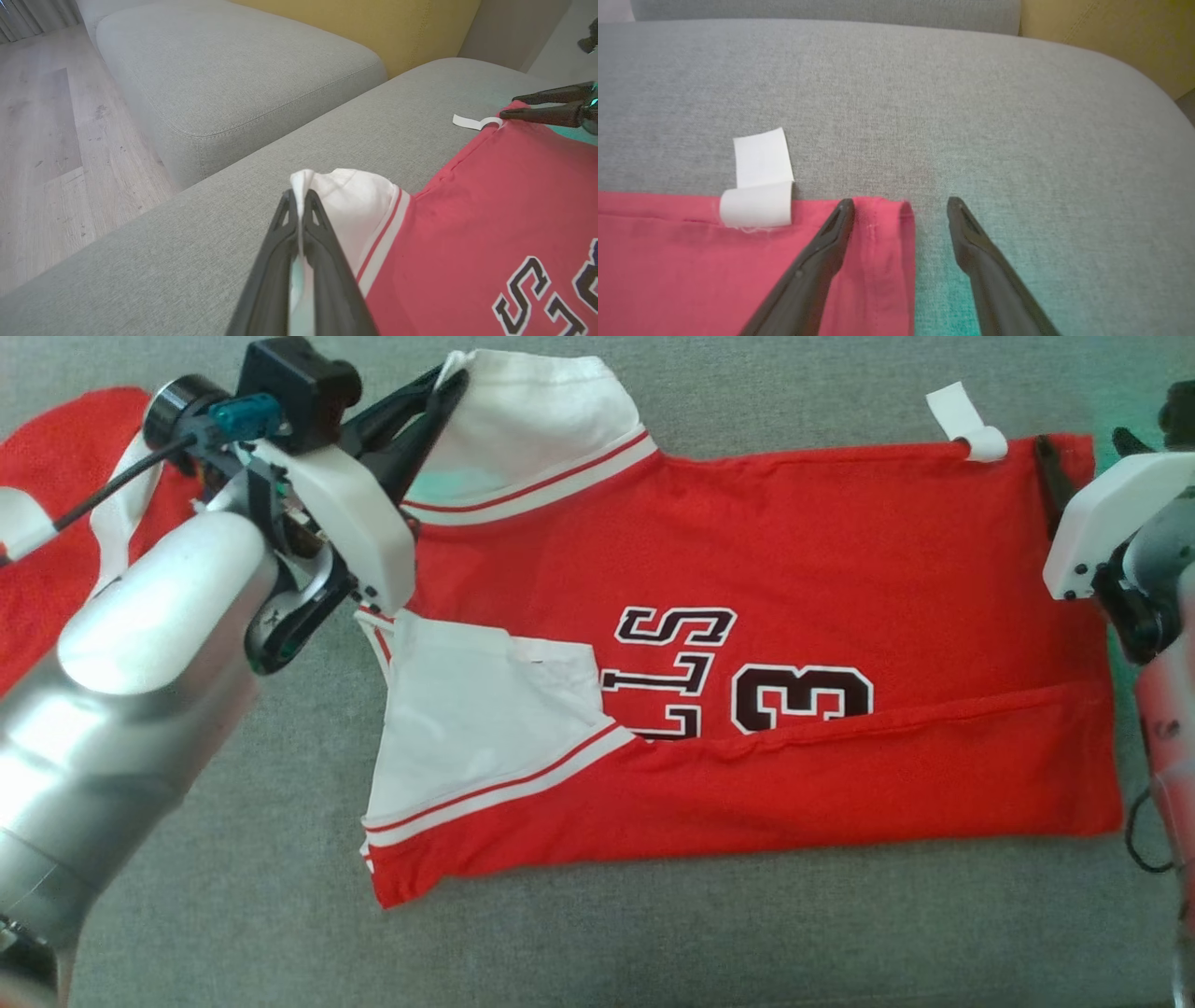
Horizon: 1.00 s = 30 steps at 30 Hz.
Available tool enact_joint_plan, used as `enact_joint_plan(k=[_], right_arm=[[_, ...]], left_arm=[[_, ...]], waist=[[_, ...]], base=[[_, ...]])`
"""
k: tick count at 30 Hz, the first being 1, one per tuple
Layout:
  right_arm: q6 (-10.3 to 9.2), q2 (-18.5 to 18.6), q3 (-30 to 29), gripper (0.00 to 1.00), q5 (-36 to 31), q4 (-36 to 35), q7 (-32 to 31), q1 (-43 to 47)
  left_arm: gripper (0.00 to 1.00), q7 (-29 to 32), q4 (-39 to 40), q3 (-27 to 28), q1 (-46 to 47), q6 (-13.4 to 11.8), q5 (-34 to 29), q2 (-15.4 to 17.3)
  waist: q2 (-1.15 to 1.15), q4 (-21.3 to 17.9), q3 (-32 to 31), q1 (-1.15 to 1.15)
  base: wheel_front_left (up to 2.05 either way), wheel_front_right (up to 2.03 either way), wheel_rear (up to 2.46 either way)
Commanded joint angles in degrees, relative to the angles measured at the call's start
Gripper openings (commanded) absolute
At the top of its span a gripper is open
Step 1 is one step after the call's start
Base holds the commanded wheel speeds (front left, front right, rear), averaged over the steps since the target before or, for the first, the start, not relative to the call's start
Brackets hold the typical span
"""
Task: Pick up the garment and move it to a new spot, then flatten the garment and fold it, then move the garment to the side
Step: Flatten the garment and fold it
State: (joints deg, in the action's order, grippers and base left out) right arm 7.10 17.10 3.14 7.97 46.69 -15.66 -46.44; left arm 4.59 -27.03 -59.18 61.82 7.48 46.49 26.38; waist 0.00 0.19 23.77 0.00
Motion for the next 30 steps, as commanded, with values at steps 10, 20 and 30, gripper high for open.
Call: enact_joint_plan(k=[10,20,30], right_arm=[[0.39,0.7,3.0,0.53,0.0,5.5,-0.2,-4.4],[0.39,0.4,2.7,0.00,3.5,7.0,5.2,-7.9],[0.39,-0.9,2.4,0.00,7.8,5.8,12.9,-12.9]], left_arm=[[0.00,1.5,3.8,2.3,2.9,-1.4,-0.3,2.9],[0.00,-0.6,1.3,3.7,3.0,-3.0,-0.1,4.0],[0.00,-6.1,-5.7,6.6,8.1,-4.1,-1.1,3.3]], waist=[[0.00,0.3,1.7,0.00],[0.00,-0.7,1.1,0.00],[0.00,-1.8,1.3,0.00]], base=[[0.00,0.00,0.00],[0.00,0.00,0.00],[0.00,0.00,0.00]])
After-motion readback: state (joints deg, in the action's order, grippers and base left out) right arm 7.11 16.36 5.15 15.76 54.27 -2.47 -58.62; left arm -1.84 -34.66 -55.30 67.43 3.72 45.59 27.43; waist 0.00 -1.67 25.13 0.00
